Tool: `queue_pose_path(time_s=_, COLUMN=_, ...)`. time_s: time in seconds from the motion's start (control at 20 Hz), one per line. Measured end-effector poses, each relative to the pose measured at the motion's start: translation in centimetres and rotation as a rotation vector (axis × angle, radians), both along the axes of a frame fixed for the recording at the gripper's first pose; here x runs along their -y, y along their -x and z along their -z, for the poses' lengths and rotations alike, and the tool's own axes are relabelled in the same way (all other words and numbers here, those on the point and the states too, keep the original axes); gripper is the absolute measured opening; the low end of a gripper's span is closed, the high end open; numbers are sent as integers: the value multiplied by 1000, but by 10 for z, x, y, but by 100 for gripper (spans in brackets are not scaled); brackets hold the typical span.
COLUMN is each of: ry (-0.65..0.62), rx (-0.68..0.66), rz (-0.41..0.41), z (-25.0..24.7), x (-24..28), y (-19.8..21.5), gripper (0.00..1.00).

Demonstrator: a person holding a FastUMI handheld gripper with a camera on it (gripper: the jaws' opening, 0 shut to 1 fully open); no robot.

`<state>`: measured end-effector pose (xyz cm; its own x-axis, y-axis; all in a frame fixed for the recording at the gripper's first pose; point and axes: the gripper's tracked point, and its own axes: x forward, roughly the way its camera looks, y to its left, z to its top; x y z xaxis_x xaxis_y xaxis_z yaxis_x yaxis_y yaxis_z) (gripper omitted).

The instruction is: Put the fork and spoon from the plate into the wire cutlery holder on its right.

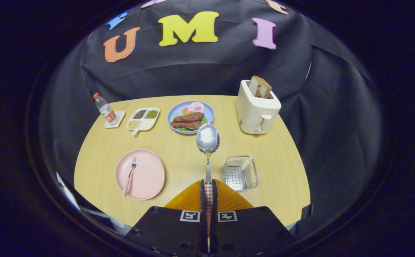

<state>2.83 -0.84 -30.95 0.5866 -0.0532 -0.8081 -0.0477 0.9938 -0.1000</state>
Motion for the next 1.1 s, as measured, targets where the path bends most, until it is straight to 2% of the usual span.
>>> queue_pose_path(time_s=0.35, ry=-2, rx=-91, rz=37, z=-10, x=58, y=-4, gripper=4)
queue_pose_path(time_s=0.75, ry=-31, rx=-342, rz=80, z=5, x=87, y=5, gripper=4)
queue_pose_path(time_s=1.1, ry=-47, rx=-577, rz=99, z=23, x=82, y=7, gripper=4)
